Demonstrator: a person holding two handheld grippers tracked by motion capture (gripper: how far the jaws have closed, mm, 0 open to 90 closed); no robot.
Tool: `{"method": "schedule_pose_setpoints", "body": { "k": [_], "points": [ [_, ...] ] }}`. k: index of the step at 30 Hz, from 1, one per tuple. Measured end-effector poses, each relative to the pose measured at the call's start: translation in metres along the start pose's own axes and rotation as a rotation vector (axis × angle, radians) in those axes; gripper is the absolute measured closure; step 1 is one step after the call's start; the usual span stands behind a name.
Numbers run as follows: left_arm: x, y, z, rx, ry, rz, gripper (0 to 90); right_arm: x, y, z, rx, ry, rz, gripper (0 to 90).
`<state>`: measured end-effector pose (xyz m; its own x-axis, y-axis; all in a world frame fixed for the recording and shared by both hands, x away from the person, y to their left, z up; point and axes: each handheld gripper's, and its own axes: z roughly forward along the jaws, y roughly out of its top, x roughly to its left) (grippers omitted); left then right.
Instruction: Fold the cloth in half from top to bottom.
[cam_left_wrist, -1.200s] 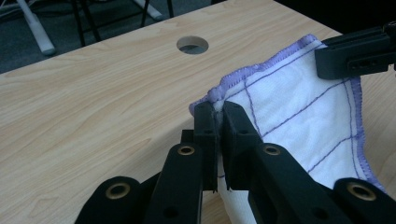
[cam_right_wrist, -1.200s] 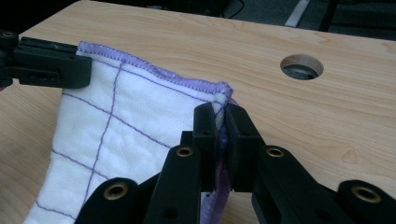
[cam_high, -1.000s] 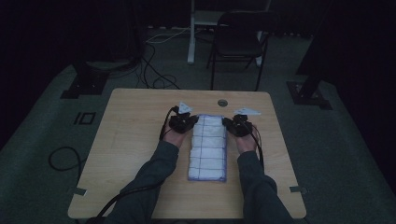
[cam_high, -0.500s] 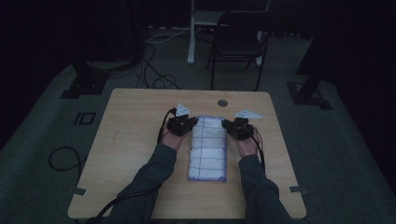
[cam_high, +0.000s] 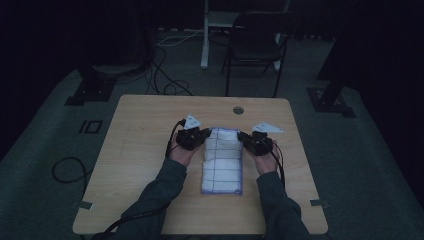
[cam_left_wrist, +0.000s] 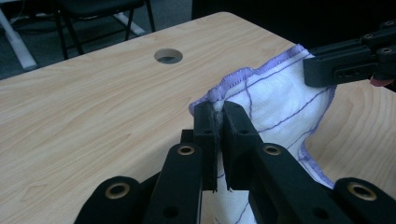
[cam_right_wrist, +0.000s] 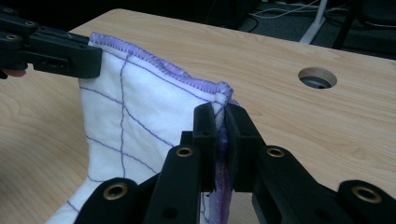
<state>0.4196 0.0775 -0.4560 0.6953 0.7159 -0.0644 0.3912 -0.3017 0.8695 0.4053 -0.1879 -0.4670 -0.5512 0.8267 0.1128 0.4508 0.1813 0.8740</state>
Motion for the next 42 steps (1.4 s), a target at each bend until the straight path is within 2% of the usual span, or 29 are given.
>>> {"method": "schedule_pose_setpoints", "body": {
  "k": [4, 13, 21, 29, 42],
  "points": [
    [-0.004, 0.001, -0.004, 0.000, -0.008, 0.018, 85.7, 0.001, -0.002, -0.004, -0.005, 0.002, -0.006, 84.5],
    [-0.010, -0.003, -0.014, -0.012, -0.017, 0.029, 85.7, 0.007, -0.006, -0.013, -0.017, 0.013, -0.010, 84.5],
    [-0.014, -0.011, -0.021, -0.026, -0.031, 0.022, 85.7, 0.012, -0.012, -0.018, -0.026, 0.026, -0.001, 84.5],
    [-0.017, -0.022, -0.027, -0.035, -0.045, -0.006, 85.7, 0.017, -0.018, -0.022, -0.024, 0.040, -0.002, 84.5],
    [-0.025, -0.031, -0.037, -0.045, -0.071, -0.021, 85.4, 0.023, -0.029, -0.030, -0.021, 0.056, -0.005, 84.4]
  ]
}}
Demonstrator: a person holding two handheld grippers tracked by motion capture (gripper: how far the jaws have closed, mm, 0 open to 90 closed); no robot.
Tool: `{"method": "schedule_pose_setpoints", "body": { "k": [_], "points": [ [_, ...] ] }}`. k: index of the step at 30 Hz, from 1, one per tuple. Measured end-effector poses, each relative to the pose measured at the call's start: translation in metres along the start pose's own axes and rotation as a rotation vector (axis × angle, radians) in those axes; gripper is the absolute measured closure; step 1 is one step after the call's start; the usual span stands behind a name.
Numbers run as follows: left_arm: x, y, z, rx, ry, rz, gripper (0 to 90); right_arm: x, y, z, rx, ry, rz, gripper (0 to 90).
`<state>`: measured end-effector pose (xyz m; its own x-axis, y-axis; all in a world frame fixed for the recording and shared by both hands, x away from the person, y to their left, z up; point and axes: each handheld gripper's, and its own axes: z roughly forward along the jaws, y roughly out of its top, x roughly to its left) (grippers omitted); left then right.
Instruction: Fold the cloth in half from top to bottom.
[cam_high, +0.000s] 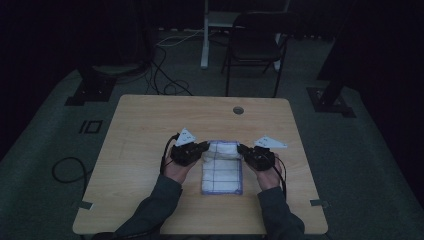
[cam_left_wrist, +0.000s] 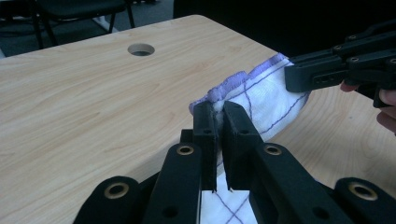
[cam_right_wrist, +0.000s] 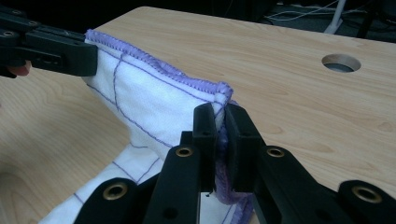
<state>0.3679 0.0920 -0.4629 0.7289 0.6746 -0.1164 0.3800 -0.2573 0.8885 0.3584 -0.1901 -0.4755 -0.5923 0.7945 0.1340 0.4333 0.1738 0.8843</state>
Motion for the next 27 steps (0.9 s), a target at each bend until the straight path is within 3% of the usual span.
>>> {"method": "schedule_pose_setpoints", "body": {
  "k": [9, 27],
  "points": [
    [-0.005, -0.011, -0.005, 0.001, -0.012, -0.022, 85.1, 0.006, -0.009, -0.004, 0.007, 0.010, -0.001, 84.3],
    [-0.012, -0.022, -0.009, 0.007, -0.022, -0.023, 84.7, 0.010, -0.022, -0.012, 0.010, 0.021, 0.000, 83.9]
  ]
}}
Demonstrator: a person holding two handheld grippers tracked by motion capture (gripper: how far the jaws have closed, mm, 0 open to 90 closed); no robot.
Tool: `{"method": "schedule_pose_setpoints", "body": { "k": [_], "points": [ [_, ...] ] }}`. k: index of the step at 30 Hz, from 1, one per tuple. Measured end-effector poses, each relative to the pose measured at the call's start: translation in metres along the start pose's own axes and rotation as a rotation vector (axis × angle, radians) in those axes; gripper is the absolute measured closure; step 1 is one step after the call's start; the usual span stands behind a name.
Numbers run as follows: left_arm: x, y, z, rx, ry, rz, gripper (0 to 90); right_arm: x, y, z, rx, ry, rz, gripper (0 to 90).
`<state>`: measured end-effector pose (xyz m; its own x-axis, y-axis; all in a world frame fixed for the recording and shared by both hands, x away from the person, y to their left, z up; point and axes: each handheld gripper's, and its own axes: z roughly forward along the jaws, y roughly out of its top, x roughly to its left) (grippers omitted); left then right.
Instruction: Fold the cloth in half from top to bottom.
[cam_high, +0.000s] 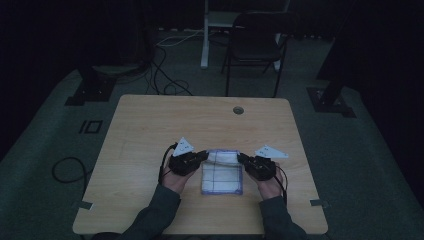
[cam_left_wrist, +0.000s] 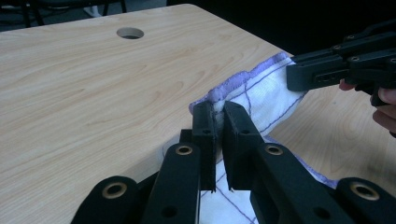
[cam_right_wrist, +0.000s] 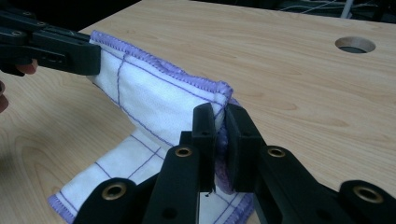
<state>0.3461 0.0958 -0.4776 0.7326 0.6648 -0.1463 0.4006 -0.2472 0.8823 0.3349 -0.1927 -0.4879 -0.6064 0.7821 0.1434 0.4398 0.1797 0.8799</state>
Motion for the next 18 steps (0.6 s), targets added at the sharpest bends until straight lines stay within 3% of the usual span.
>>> {"method": "schedule_pose_setpoints", "body": {
  "k": [10, 18],
  "points": [
    [-0.008, -0.008, -0.003, 0.001, -0.005, 0.004, 84.6, 0.002, -0.005, -0.006, 0.008, 0.004, 0.001, 83.9],
    [-0.007, -0.019, -0.004, 0.011, -0.004, -0.015, 84.7, 0.006, -0.013, -0.004, 0.022, 0.012, 0.002, 83.8]
  ]
}}
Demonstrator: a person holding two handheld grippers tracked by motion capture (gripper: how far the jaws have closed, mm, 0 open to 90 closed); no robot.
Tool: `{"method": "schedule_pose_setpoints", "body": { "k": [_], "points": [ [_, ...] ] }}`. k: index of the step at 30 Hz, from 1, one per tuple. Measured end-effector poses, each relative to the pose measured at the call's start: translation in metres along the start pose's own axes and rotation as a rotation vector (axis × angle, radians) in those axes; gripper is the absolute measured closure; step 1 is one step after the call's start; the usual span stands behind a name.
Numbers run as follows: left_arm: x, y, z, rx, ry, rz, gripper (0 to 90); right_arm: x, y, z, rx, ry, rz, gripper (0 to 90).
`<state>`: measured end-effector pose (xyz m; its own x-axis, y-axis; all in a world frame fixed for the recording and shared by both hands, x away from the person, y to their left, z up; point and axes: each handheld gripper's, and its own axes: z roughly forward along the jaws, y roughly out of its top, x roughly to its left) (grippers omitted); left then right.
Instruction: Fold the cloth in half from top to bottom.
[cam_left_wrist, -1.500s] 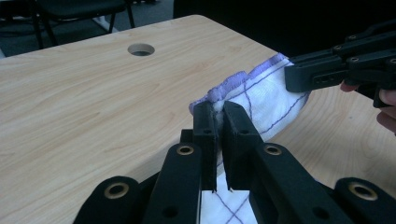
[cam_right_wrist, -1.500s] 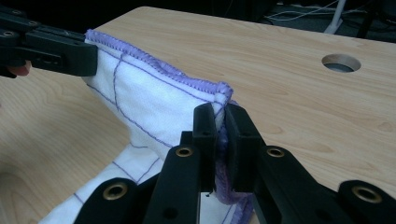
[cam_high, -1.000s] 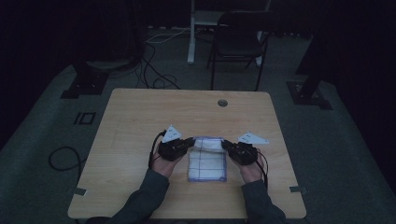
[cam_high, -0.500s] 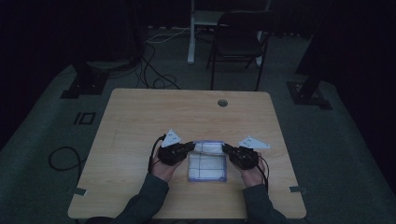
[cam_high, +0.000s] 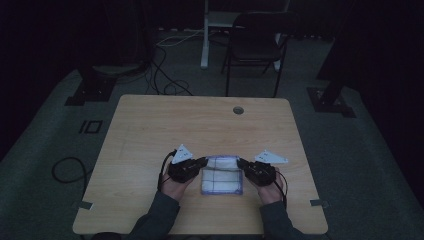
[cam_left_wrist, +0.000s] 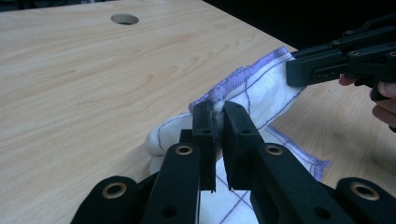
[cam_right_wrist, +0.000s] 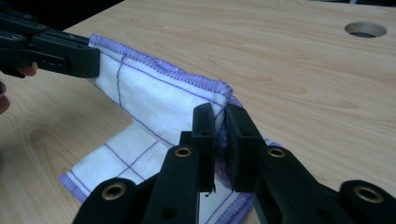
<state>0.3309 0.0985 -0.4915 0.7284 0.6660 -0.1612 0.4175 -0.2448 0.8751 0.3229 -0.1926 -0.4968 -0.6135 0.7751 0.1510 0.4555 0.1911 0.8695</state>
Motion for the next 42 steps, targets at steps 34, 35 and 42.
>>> {"method": "schedule_pose_setpoints", "body": {
  "k": [34, 35, 42],
  "points": [
    [-0.011, -0.021, -0.004, 0.034, -0.011, -0.010, 84.1, 0.007, -0.022, -0.005, 0.044, 0.004, 0.019, 84.5],
    [-0.011, -0.022, -0.004, 0.039, -0.012, -0.010, 84.1, 0.007, -0.023, -0.005, 0.046, 0.006, 0.016, 84.5],
    [-0.013, -0.027, -0.006, 0.054, -0.015, -0.010, 84.0, 0.010, -0.027, -0.005, 0.059, 0.011, 0.019, 84.6]
  ]
}}
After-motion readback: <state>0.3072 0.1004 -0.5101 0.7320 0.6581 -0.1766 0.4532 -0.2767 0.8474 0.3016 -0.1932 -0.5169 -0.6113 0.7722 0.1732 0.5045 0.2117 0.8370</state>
